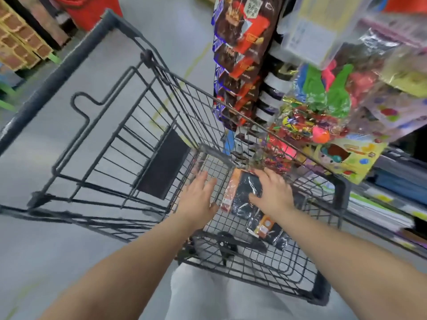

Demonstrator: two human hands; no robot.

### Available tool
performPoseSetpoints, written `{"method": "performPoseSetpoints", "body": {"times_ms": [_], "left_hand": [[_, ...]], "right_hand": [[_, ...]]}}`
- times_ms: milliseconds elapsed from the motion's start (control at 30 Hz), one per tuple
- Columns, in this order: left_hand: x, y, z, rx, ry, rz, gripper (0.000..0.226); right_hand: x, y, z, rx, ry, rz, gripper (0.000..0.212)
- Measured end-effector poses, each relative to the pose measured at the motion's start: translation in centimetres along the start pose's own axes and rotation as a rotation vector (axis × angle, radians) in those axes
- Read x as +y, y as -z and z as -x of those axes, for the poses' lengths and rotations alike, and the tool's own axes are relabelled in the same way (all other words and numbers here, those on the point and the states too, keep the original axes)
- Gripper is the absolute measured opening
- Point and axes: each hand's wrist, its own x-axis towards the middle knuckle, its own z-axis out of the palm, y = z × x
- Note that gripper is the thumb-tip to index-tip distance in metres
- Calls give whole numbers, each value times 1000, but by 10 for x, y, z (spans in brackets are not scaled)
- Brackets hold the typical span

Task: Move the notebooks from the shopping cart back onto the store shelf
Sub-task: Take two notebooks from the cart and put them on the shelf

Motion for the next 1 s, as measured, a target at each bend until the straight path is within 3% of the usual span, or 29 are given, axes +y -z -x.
{"method": "performPoseSetpoints", "body": {"times_ms": [300, 433, 533, 700, 867, 1000], "left_hand": [[-22, -38, -87, -338, -94, 0, 67], [-32, -71, -123, -574, -17, 80, 52], [-35, -101, -142, -700, 81, 125, 62], [-34, -155, -161, -621, 221, 213, 69], [-26, -183, -175, -500, 335, 383, 49], [-36, -190, -183, -458, 329, 345, 38]], "right_hand": [[13, -53, -13, -51, -340, -127, 72], [12, -86, -21, 16, -429, -289, 61], [11, -106, -26, 88, -462, -371, 53], [18, -140, -31, 117, -502, -411, 50], [24, -159, -38, 178, -520, -434, 50], [19, -169, -42, 179, -511, -446, 49]]}}
